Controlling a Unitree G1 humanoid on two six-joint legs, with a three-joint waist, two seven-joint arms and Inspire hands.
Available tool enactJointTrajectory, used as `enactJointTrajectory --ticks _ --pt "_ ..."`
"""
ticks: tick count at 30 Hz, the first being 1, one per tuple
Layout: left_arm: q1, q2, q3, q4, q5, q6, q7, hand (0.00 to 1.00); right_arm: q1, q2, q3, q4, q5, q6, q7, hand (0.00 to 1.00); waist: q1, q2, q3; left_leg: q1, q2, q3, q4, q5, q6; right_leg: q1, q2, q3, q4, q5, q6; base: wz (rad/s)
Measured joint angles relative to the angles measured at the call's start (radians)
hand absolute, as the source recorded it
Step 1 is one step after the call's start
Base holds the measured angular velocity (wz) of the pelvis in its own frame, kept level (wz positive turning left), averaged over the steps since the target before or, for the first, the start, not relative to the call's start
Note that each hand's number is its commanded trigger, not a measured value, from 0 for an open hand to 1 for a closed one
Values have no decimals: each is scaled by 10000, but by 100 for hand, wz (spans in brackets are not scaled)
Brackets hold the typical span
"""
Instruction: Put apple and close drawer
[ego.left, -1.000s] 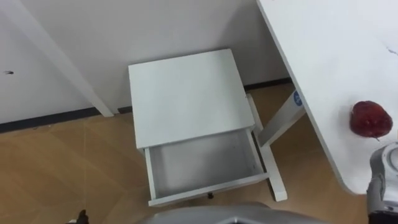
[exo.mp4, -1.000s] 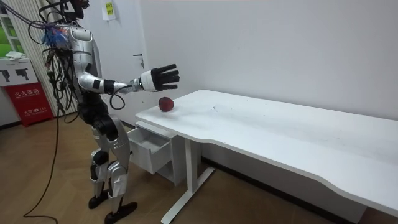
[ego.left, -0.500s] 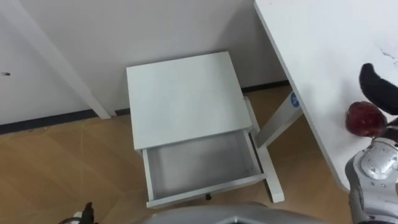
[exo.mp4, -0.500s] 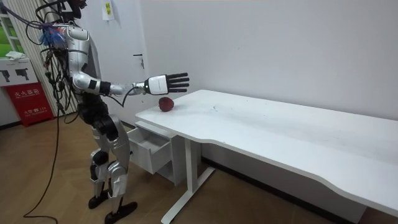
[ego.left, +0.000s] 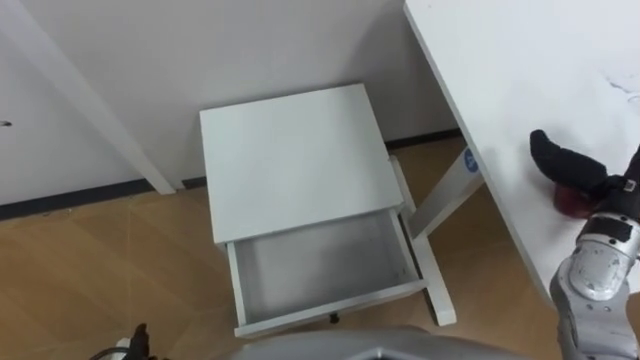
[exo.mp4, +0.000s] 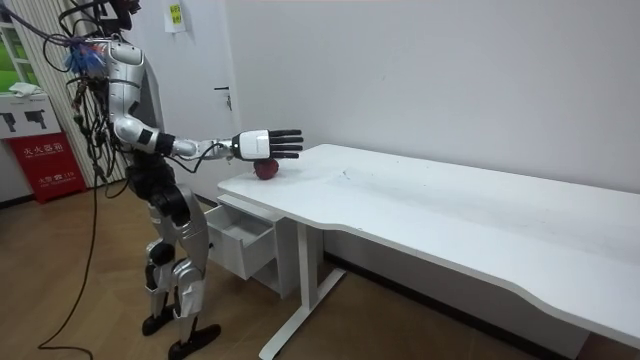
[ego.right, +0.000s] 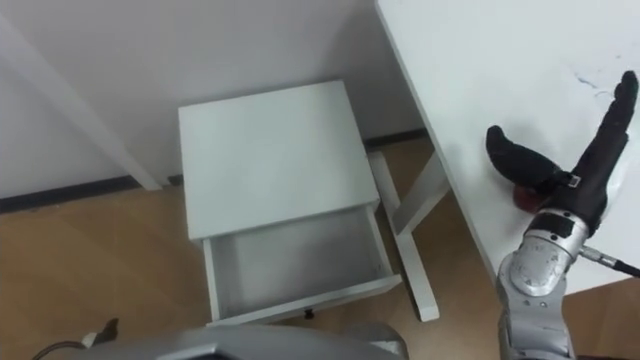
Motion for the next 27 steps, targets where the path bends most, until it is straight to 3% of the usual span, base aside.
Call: enactJointTrajectory --ticks 8,9,12,16,17,18,27 --pt "-22 13 -3 -13 -4 -1 -22 0 1091 197 109 366 -310 106 810 0 -6 99 -70 7 8 268 -11 0 0 -188 -5 127 86 9 4 -9" --pt "-21 12 -2 -7 -4 -7 -21 0 1054 277 112 528 -337 -96 835 0 -29 58 -61 18 10 303 -11 0 0 -203 -2 158 112 9 4 -8" --pt "-26 16 43 -7 -10 -164 -7 0 974 321 93 763 -358 -117 1017 0 -63 4 -78 27 12 387 -9 0 0 -227 -3 187 142 11 4 -5" --pt "-6 19 56 -29 -46 -343 4 0 964 356 90 1186 -421 -428 1181 0 -60 -79 -115 12 53 403 -16 0 1 -179 32 179 -43 130 -6 0" --pt "-6 19 56 -29 -46 -368 4 0 967 359 90 1240 -427 -472 1194 55 -60 -91 -112 8 57 407 -30 0 0 -178 38 180 -72 150 -5 -4" --pt "-4 16 55 -29 -45 -409 3 0 968 366 89 1358 -443 -585 1220 100 -61 -101 -119 7 70 426 -55 0 1 -155 55 184 -162 202 -1 -4" --pt "106 25 68 -7 -38 -598 151 0 963 361 -481 1620 -760 -999 1074 100 -201 -109 -120 10 90 460 -82 0 0 -115 84 182 -222 231 -1 -2"
